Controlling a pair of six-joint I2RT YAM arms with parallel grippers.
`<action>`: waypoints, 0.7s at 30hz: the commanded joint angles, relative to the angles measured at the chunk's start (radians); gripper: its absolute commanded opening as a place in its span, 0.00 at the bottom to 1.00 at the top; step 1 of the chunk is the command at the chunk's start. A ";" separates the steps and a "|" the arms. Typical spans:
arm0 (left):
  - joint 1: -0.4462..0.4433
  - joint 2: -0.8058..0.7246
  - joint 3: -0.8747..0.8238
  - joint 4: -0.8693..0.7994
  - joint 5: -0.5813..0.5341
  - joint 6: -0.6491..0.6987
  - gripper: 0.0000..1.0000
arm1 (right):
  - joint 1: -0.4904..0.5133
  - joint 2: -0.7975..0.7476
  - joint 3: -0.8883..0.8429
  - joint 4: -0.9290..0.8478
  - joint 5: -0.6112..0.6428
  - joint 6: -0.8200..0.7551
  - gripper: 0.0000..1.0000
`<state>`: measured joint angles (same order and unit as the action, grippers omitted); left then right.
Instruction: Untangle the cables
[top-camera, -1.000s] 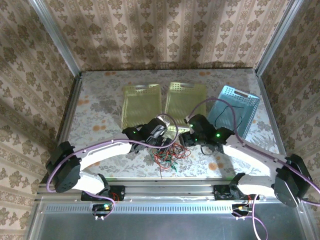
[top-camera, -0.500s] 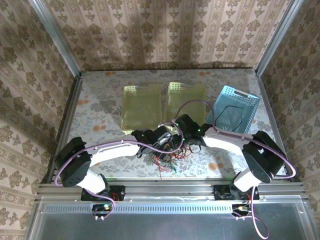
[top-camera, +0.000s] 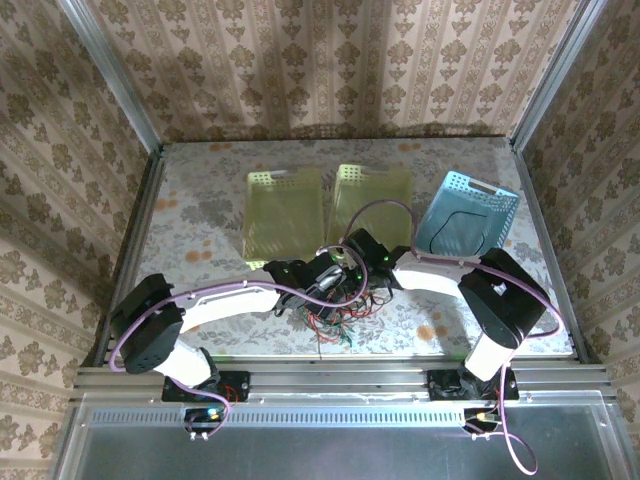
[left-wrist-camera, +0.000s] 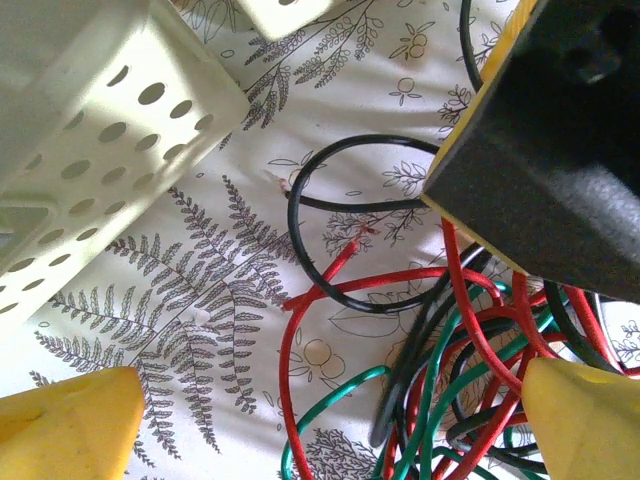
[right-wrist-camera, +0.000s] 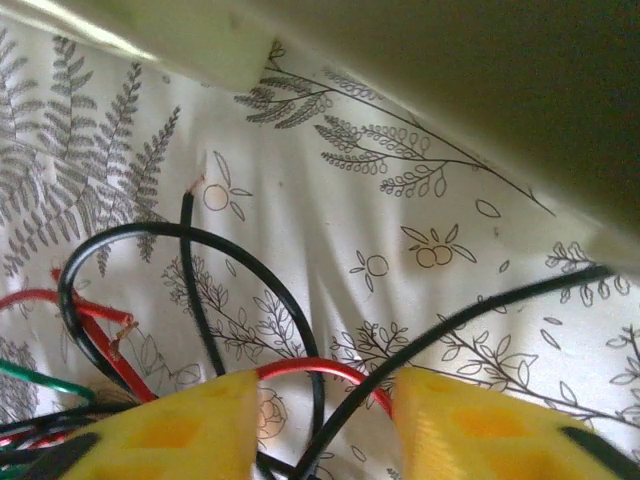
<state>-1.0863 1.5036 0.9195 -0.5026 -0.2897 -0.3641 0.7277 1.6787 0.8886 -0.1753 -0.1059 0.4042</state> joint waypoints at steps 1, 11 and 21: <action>-0.008 0.012 0.016 -0.050 -0.014 -0.015 0.98 | 0.007 0.007 0.018 0.012 0.005 0.002 0.18; -0.007 0.049 0.028 -0.048 -0.010 -0.011 0.98 | 0.007 -0.211 -0.026 -0.044 0.004 -0.054 0.02; -0.009 0.089 0.047 -0.014 0.008 0.002 0.97 | -0.028 -0.552 -0.002 -0.165 0.164 -0.040 0.00</action>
<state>-1.0943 1.5803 0.9630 -0.4896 -0.2871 -0.3706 0.7185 1.1839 0.8539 -0.2806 -0.0410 0.3622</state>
